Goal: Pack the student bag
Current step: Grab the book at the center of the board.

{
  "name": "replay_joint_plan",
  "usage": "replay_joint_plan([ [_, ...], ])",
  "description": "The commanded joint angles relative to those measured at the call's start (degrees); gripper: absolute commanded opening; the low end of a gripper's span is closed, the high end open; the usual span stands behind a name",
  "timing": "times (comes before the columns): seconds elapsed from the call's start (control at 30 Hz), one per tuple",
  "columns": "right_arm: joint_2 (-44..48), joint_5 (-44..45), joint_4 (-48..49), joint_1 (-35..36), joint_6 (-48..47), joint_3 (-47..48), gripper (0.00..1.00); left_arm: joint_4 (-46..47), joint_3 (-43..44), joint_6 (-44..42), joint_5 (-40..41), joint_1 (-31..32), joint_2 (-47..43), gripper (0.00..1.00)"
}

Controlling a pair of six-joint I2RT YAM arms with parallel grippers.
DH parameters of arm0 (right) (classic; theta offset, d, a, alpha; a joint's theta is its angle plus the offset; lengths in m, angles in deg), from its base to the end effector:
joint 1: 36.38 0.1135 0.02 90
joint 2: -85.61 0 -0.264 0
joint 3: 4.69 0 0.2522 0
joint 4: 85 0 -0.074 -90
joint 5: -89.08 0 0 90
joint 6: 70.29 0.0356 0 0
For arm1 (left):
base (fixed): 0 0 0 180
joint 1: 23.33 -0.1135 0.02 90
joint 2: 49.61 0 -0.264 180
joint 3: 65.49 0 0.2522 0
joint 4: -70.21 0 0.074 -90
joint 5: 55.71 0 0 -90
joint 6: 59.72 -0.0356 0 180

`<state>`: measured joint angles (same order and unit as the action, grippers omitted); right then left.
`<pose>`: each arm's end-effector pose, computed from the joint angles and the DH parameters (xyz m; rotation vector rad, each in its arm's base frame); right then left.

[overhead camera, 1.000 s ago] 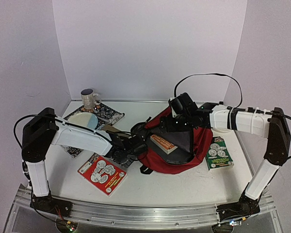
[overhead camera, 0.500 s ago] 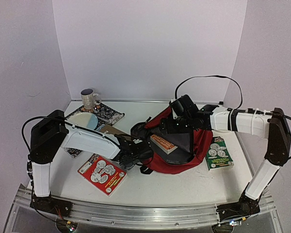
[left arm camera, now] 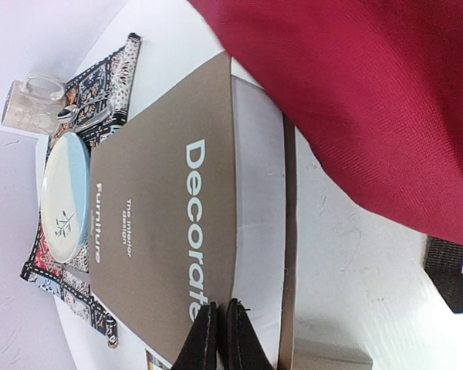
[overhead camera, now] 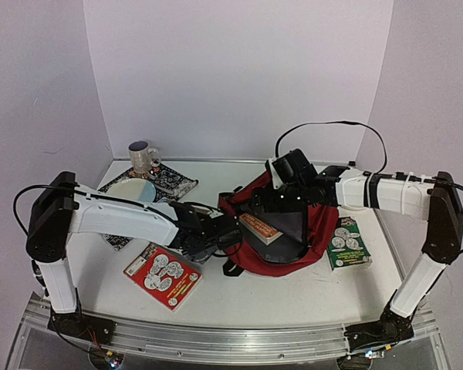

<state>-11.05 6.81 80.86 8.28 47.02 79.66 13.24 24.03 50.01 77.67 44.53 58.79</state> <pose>0.2842 0.2741 0.2733 -0.2287 2.0782 0.6461 0.1607 -0.3301 0.1856 0.8720 2.2437 0.4837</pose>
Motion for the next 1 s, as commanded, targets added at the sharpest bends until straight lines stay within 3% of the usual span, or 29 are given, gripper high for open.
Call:
replay_joint_plan([
  [0.0, 2.7, -5.9, -0.1, -0.2, -0.4, 2.5, 0.98, -3.4, 3.9, 2.2, -0.6, 0.2, -6.6, 0.00],
  [0.43, -5.5, -27.1, 3.7, -0.1, 7.6, 10.8, 0.98, -4.2, -1.7, -0.5, -7.5, 0.9, -21.2, 0.00],
  [0.73, -8.3, -33.6, 9.1, 0.2, 13.7, 11.4, 0.98, -1.7, -5.8, -4.2, -8.3, 1.5, -23.7, 0.00],
  [0.97, -11.1, -37.4, 11.2, 0.3, 18.0, 10.6, 0.98, 6.2, -10.2, -8.6, -9.2, 3.3, -27.5, 0.00],
])
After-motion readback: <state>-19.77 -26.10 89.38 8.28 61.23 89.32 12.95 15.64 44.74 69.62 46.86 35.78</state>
